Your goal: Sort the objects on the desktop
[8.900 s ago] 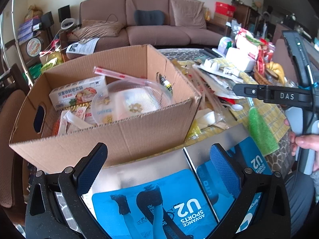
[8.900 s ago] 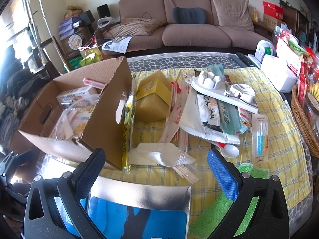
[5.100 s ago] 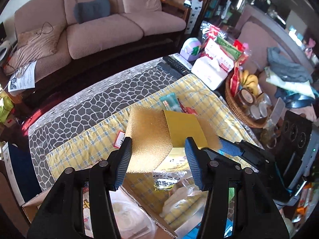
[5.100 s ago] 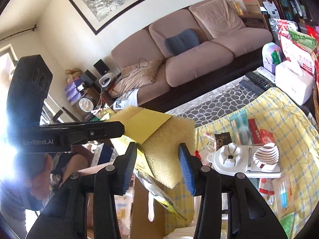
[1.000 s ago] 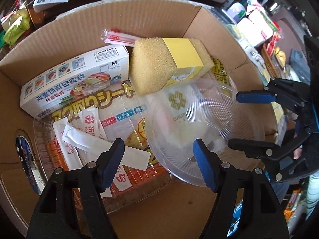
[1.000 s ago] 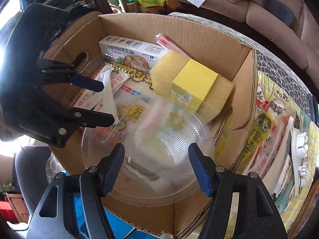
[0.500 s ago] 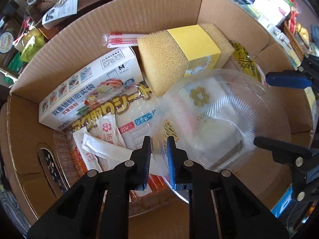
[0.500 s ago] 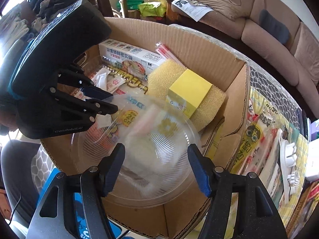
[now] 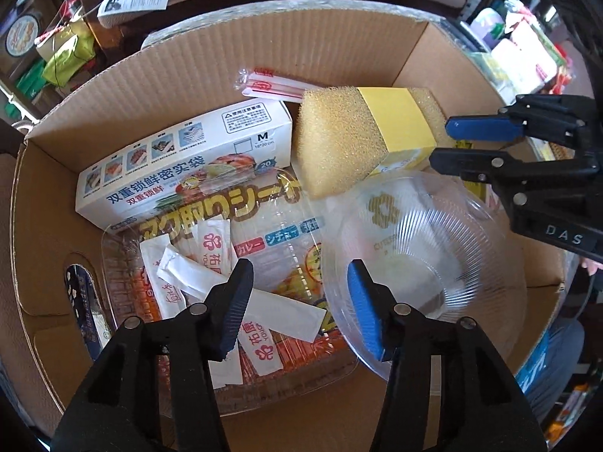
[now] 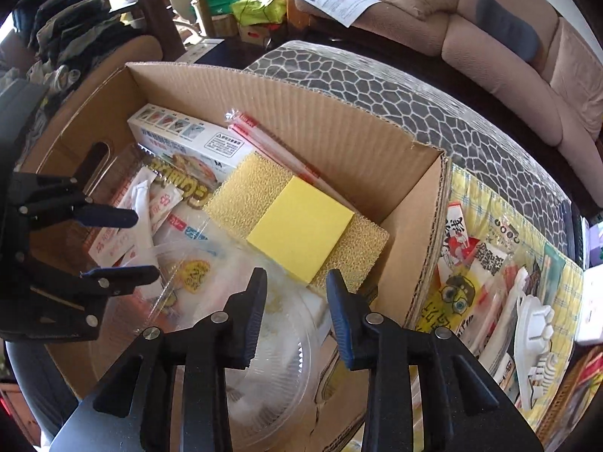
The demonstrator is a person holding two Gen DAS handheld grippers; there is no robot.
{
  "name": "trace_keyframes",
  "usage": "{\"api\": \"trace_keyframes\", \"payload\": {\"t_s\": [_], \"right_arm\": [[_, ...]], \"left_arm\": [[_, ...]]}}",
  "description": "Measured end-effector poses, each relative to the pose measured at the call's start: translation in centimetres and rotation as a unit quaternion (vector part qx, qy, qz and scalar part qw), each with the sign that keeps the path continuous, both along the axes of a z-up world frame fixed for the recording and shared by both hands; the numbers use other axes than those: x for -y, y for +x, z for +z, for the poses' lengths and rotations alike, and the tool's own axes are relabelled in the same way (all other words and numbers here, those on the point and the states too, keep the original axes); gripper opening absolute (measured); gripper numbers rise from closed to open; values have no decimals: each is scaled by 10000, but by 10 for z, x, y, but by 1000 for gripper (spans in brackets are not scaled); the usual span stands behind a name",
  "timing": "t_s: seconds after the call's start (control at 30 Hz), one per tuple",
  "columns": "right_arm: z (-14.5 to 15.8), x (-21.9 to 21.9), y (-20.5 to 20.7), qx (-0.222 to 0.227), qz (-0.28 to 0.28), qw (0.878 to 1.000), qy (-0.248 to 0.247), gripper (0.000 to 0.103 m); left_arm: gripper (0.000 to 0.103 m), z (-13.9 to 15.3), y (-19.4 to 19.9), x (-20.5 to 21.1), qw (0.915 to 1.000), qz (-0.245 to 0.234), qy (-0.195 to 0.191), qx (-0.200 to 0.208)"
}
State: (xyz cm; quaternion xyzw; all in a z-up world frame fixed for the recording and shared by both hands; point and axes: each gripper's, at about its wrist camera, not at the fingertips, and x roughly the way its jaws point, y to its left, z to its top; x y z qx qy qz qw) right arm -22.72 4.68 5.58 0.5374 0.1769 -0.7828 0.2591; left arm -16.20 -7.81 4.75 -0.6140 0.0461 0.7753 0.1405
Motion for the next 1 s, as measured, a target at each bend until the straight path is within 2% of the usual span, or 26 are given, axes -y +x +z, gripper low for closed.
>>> {"api": "trace_keyframes", "payload": {"t_s": [0.1,0.23,0.37,0.53,0.73,0.87,0.97,1.0], "right_arm": [[-9,10,-1,-133,115,9989,431,30],[-13,24,-5,-286,308,9964,735,31],[-23,37,-7,-553,578,9894,1213,33],[-29,47,-10,-784,822,9818,1519,34],[-19,36,-7,-805,654,9874,1196,35],[6,14,-5,-843,332,9938,649,51],[23,-3,-3,-813,111,9961,321,51],[27,-8,-2,-804,48,9965,217,51]], "left_arm": [[49,-4,-8,3,10000,2,-34,31],[49,-14,-20,0,9999,-101,25,117],[49,-13,-22,-8,9998,-180,15,127],[49,-16,-25,-13,9996,-230,2,168],[49,-17,-25,-15,9993,-279,8,232],[49,-20,-26,-18,9987,-388,-50,338],[49,-23,-29,-25,9974,-544,-231,413],[46,-25,-30,-28,9968,-572,-356,434]]}}
